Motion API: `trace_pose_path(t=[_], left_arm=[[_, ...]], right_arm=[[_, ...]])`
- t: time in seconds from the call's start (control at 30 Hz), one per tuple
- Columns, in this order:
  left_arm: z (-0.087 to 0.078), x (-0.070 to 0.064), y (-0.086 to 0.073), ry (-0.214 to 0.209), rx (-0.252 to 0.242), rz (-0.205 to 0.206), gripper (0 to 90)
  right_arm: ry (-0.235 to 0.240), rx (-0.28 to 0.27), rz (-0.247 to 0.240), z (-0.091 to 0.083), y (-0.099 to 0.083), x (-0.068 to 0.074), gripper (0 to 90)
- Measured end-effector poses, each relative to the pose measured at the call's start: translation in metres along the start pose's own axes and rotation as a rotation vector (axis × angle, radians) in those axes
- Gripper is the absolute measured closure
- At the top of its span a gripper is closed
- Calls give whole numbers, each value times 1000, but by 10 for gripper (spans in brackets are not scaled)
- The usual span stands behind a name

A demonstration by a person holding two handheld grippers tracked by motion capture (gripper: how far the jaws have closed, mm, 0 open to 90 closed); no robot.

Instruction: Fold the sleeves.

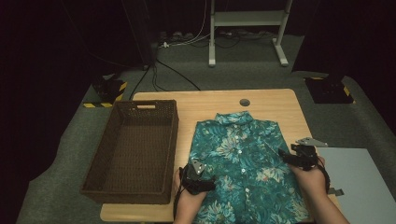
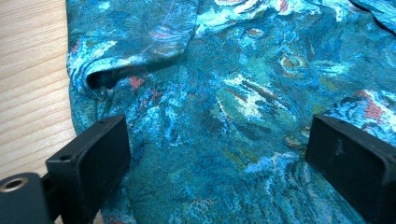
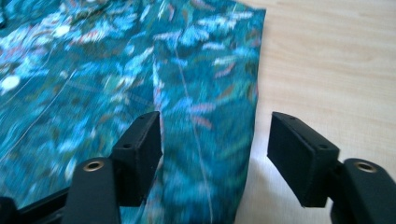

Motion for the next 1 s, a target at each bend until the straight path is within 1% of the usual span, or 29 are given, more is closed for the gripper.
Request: trace_pose_path(t=[0.07, 0.1, 0.17, 0.33, 0.37, 0.43, 0.5, 0.57, 0.6, 0.8, 1.0], left_arm=[[0, 0, 0, 0, 1, 0, 65], [0, 0, 0, 0, 1, 1, 65], [0, 0, 0, 0, 1, 1, 65], [0, 0, 0, -1, 1, 1, 65], [0, 0, 0, -1, 1, 1, 65], [0, 0, 0, -1, 1, 1, 64], [0, 0, 0, -1, 1, 2, 64], [0, 0, 0, -1, 1, 2, 63], [0, 0, 0, -1, 2, 2, 63], [0, 0, 0, -2, 4, 4, 58], [1, -1, -1, -10, 11, 12, 40]], right_arm=[[5, 3, 5, -2, -3, 1, 332], [12, 5, 4, -7, -9, 1, 320], [15, 5, 0, -9, -12, 2, 314], [23, 14, 13, -25, -30, 5, 284], [23, 14, 13, -25, -30, 5, 284], [28, 30, 7, -33, -39, 10, 269], [32, 44, 4, -37, -46, 12, 258], [30, 50, 3, -39, -48, 13, 245], [23, 55, -6, -42, -53, 16, 228], [5, 62, -72, -45, -59, 22, 173], [6, 67, -64, -45, -60, 23, 156]])
Point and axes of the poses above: each handheld gripper's, and its own axes: z roughly forward along the jaws, y roughly out of its top, x roughly to its left, the point moved 9 cm from there along z, roughly forward along the jaws, and after that the axes turned 5 degrees about -z, right-handed, at the moved point
